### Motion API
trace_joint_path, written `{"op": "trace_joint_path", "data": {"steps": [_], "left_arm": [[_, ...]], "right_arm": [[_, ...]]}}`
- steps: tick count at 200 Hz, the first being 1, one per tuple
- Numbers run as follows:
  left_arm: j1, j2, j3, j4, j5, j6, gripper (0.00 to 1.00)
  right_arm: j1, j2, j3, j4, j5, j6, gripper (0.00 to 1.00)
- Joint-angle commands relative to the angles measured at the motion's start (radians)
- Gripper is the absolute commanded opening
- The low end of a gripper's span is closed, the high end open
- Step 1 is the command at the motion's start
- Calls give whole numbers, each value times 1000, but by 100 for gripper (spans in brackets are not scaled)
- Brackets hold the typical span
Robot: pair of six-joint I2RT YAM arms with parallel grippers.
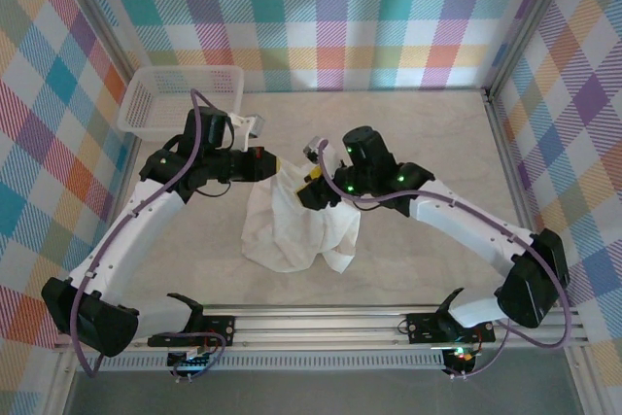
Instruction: Fold the inside-out t-shirt
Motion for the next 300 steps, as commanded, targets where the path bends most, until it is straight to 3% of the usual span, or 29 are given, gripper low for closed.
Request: {"op": "trace_joint_path", "data": {"steps": [1, 19, 53, 85, 103, 129, 182, 202, 228, 274, 300], "left_arm": [[8, -2, 6, 19, 24, -7, 0], [8, -5, 16, 9, 9, 2, 0], [23, 4, 17, -12, -64, 22, 0], [63, 81, -30, 21, -189, 109, 0], [106, 147, -50, 90, -120, 77, 0], [117, 183, -48, 148, -93, 43, 11], [109, 27, -128, 130, -72, -42, 40], [69, -34, -146, 51, -109, -96, 43], [-31, -59, -140, 31, -178, -201, 37], [-154, 135, -117, 94, -287, -400, 30], [-193, 210, -163, 193, -275, -424, 40]], "right_arm": [[-7, 88, 65, 55, -4, -117, 54], [-7, 137, 112, 13, -7, -102, 41], [-10, 121, 112, -29, 6, -56, 0], [-42, 30, 84, -22, -101, 76, 0], [-81, -8, 54, 47, -185, 226, 0], [-117, -19, 55, 93, -279, 350, 0], [-129, 54, 103, 24, -246, 358, 0], [-129, 77, 116, 13, -246, 355, 0], [-129, 89, 114, 14, -313, 315, 0], [-129, 66, 31, -34, -311, 239, 0], [-129, 38, -51, -33, -302, 233, 0]]}}
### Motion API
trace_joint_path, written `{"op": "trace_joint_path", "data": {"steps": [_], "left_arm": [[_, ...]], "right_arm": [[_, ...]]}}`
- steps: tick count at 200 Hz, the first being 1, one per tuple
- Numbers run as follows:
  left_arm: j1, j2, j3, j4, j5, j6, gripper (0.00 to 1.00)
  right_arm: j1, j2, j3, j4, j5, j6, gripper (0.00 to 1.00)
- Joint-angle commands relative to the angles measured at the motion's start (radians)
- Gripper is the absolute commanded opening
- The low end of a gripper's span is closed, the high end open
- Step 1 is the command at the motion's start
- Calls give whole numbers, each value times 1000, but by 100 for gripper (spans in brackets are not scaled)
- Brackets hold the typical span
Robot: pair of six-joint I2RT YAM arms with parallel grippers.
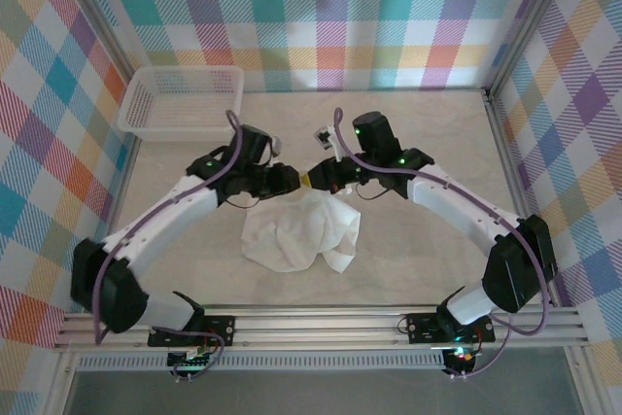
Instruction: Fold the inside-out t-shirt
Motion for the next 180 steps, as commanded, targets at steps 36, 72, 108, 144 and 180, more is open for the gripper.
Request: {"op": "trace_joint_path", "data": {"steps": [36, 72, 108, 144, 180], "left_arm": [[-56, 66, -153, 132, -166, -89, 43], [-57, 124, -183, 227, -88, -96, 38], [-59, 93, -165, 221, -44, -89, 38], [-60, -55, -167, 108, -126, -70, 39], [-81, -29, -146, 129, -10, -124, 24]], "right_arm": [[-2, -66, -161, 14, -9, -4, 0], [-2, -61, -173, 29, -5, 7, 0], [-2, -48, -157, 10, -15, 0, 0], [-2, -75, -198, 16, 20, -11, 0], [-2, -66, -205, 24, 11, 3, 0]]}}
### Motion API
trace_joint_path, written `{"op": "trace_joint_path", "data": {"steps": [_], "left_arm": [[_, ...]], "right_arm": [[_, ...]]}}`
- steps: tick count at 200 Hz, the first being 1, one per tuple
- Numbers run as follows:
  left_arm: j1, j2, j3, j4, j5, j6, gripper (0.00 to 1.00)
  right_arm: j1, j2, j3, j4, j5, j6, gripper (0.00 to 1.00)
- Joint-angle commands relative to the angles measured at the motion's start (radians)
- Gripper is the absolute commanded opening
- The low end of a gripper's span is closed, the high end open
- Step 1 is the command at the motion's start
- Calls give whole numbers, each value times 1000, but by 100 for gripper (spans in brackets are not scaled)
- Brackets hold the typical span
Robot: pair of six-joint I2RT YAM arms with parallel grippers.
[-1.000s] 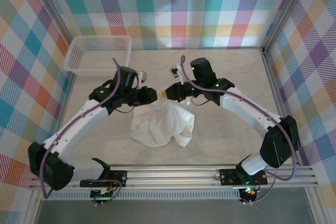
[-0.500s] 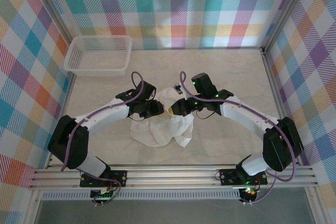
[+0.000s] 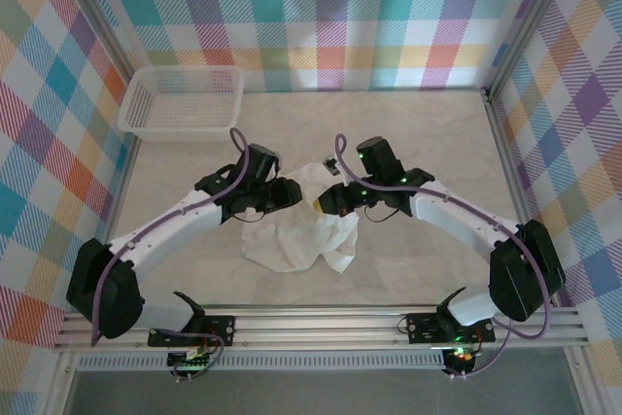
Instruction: Fold the inside-out t-shirt
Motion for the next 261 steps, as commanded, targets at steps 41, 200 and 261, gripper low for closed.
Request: {"op": "trace_joint_path", "data": {"steps": [41, 200, 261], "left_arm": [[-34, 133, 11, 78, 112, -71, 20], [-33, 235, -36, 119, 59, -72, 21], [-9, 87, 1, -21, -19, -29, 0]], "right_arm": [[-2, -13, 3, 16, -1, 8, 0], [-3, -13, 8, 2, -31, -3, 0], [-7, -50, -25, -11, 117, 5, 0]]}}
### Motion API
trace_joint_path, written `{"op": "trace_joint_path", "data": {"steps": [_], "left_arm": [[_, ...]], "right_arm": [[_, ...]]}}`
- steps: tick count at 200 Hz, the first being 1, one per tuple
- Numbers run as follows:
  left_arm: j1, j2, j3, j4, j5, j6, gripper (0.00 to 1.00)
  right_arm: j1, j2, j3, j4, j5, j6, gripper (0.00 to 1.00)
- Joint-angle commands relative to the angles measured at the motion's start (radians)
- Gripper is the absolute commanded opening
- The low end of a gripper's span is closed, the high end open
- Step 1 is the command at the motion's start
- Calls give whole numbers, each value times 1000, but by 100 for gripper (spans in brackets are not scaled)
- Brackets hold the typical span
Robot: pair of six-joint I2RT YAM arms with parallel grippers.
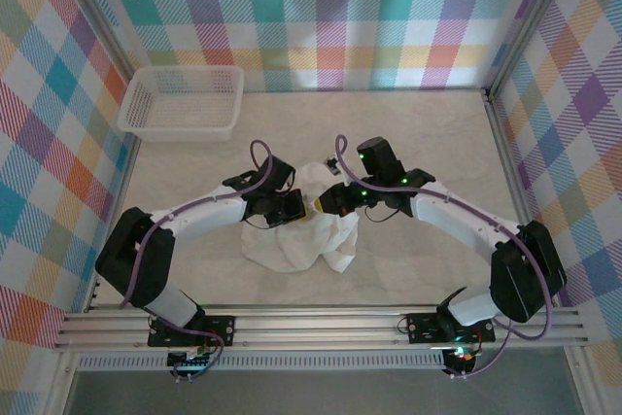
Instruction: Fold the inside-out t-shirt
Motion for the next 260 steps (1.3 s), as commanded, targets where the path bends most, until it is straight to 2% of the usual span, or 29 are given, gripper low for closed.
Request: {"op": "trace_joint_path", "data": {"steps": [1, 26, 54, 68, 100, 130, 151, 175, 190, 215, 230, 246, 260], "left_arm": [[13, -115, 38, -82, -47, 26, 0], [48, -225, 39, -150, -62, 46, 0], [107, -353, 29, -238, -89, 80, 0], [145, -404, 16, -259, -84, 89, 0], [183, -463, -9, -218, -30, 122, 0], [182, -428, -31, -106, 135, 131, 0], [183, -431, -21, -111, 127, 137, 0], [186, -488, 24, -218, -21, 168, 0], [196, -541, 45, -227, -62, 202, 0], [199, -579, 76, -115, 28, 260, 0], [197, -548, 94, -28, 87, 273, 0], [185, -460, 151, 43, 191, 278, 0], [111, -372, 210, 67, 256, 319, 0]], "right_arm": [[-7, -39, -20, -15, 76, 5, 0], [-42, -65, -43, -32, 203, 43, 0], [-136, -104, -99, -58, 334, 124, 0], [-153, -124, -120, -74, 391, 109, 0], [-128, -125, -121, -92, 341, 37, 0], [-71, -106, -109, -46, 297, -6, 7], [-68, -93, -100, -32, 306, -6, 8], [-69, -112, -59, -138, 537, 32, 1], [-68, -191, -68, -97, 568, 26, 0], [-68, -327, -89, 43, 556, 50, 0], [-68, -353, -70, 63, 606, 68, 0], [-69, -355, -63, 18, 756, 109, 0], [-76, -359, -73, -77, 941, 209, 3]]}}
